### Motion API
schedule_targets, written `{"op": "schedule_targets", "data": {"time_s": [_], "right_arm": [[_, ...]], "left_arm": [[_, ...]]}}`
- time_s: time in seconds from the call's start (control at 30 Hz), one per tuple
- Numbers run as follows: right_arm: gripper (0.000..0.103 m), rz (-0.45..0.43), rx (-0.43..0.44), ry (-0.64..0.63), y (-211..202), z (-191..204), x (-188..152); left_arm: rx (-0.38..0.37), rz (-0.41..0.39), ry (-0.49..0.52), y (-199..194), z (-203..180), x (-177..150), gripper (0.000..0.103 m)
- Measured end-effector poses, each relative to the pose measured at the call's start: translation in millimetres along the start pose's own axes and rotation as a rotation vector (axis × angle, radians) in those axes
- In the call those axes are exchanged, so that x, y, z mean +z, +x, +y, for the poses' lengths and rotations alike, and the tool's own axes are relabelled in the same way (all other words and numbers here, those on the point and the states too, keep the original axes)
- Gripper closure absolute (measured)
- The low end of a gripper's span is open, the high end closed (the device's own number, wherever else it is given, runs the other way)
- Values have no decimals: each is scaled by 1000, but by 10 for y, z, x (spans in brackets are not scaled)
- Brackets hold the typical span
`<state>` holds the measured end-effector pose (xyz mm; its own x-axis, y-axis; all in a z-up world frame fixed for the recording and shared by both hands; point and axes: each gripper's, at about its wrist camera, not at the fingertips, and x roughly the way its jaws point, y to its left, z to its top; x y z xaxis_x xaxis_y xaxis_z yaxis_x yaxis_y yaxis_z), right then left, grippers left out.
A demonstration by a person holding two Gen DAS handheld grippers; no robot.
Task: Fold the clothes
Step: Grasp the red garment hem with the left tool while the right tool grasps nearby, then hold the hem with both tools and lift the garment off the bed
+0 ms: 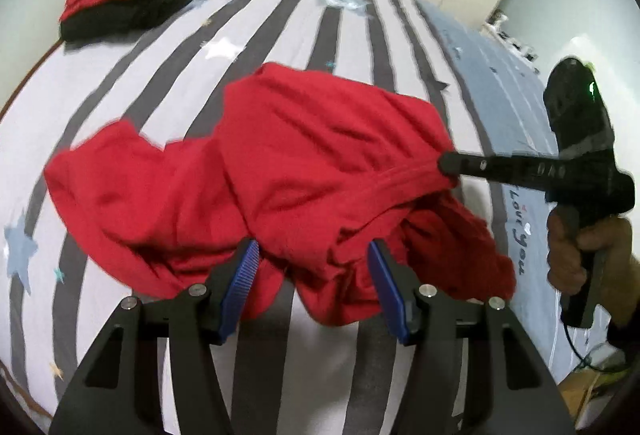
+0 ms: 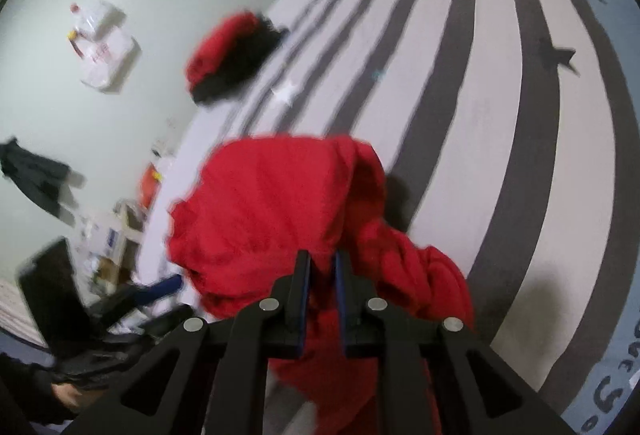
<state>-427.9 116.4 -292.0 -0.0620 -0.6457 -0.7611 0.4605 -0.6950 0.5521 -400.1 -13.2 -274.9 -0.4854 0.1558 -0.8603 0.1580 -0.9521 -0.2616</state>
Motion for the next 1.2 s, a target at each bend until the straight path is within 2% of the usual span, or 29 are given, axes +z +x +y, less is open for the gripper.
{"op": "schedule_targets", "data": {"time_s": [0.1, 0.2, 0.23, 0.57, 0.97, 1.1, 1.13, 1.2], "right_arm": [[82, 9, -17, -6, 43, -51, 6], [57, -24, -2, 22, -50, -159, 21], [53, -37, 3, 29, -92, -195, 31], [52, -31, 133, 80, -73, -275, 323], [52, 138, 175, 107, 213, -234, -32], [52, 128, 204, 117, 251, -228, -21], [52, 126, 211, 119, 261, -226, -18], [51, 121, 225, 124, 280, -223, -12]], "left_arm": [[-8, 3, -55, 46, 65, -3, 49], [-30, -6, -110, 60, 116, -2, 49], [-34, -13, -127, 55, 132, 1, 49], [-57, -54, -257, 66, 282, 163, 49], [-92, 111, -355, 464, 251, 100, 49], [-119, 81, -367, 470, 269, 120, 50], [-126, 71, -365, 468, 269, 127, 51], [-100, 48, -334, 448, 254, 139, 76]]}}
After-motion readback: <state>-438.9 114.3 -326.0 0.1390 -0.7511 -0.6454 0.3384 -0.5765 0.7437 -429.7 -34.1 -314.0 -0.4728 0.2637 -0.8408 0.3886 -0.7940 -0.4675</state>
